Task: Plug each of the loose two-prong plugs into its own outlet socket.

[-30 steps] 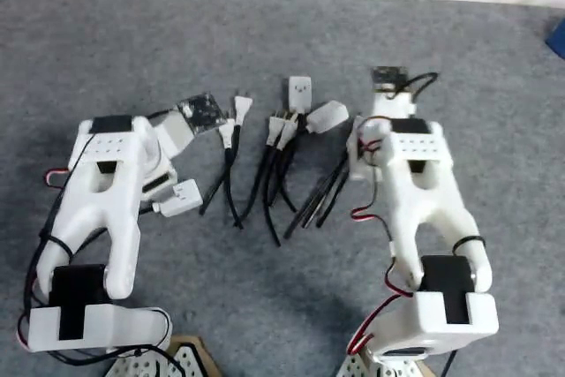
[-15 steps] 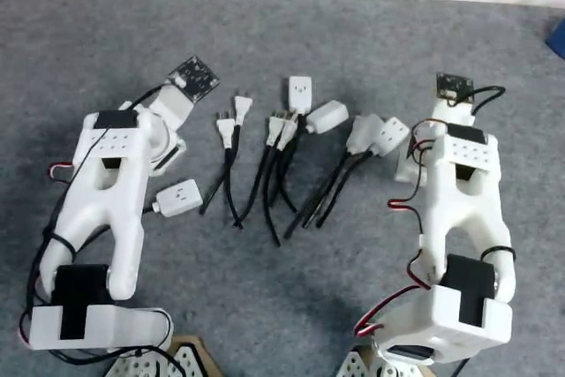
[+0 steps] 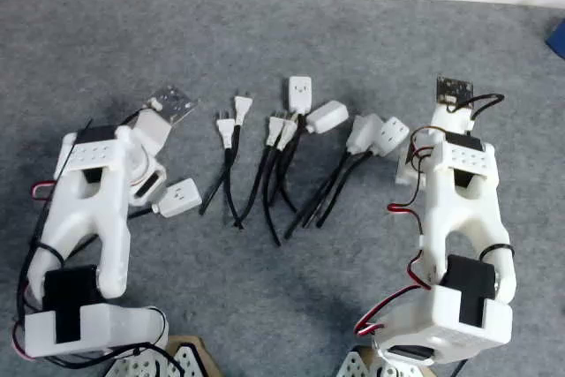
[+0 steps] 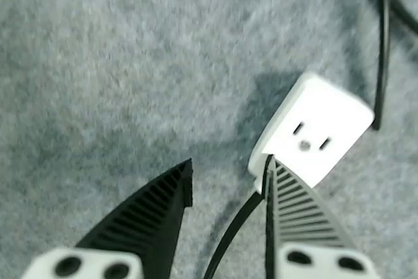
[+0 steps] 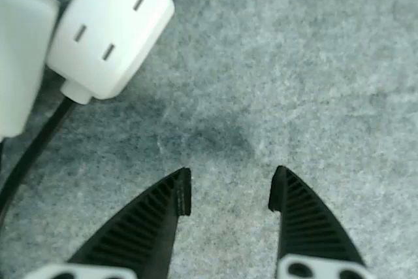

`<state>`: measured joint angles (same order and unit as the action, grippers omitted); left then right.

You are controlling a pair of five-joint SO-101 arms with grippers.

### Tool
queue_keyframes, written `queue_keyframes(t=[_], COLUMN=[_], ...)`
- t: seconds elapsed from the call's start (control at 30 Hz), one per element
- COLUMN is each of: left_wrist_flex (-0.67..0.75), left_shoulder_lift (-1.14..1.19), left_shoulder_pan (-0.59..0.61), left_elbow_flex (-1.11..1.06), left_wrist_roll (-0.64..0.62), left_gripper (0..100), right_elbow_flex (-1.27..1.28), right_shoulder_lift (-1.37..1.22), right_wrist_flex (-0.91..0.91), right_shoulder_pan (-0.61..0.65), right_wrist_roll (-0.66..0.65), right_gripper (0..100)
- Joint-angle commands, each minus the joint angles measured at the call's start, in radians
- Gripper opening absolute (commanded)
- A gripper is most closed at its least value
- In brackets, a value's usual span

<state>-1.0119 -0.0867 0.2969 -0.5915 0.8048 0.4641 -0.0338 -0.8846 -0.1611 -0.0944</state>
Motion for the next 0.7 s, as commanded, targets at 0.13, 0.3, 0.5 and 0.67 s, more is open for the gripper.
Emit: queue_keyframes(t=[0.13, 0.3, 0.5, 0.67], left_wrist_flex=[0.092, 0.181, 0.199, 0.235], left_shoulder_lift=[-0.025, -0.024, -0.019, 0.073], left_shoulder_pan=[0.024, 0.022, -0.045, -0.094], left_elbow_flex=[-0.061, -0.087, -0.088, -0.022], left_wrist_roll=[0.023, 0.018, 0.015, -0.041], left_gripper=[19, 19, 19, 19], right_elbow_flex=[-0.001, 0.045, 0.048, 0.05], right_shoulder_lift=[0.01, 0.012, 0.013, 0.013], right_wrist_flex=[0.018, 0.07, 0.071, 0.073], right_shoulder_pan=[0.004, 0.004, 0.004, 0.004], right_wrist_roll=[-0.012, -0.012, -0.012, -0.012], right_gripper=[20.6, 20.6, 20.6, 20.6])
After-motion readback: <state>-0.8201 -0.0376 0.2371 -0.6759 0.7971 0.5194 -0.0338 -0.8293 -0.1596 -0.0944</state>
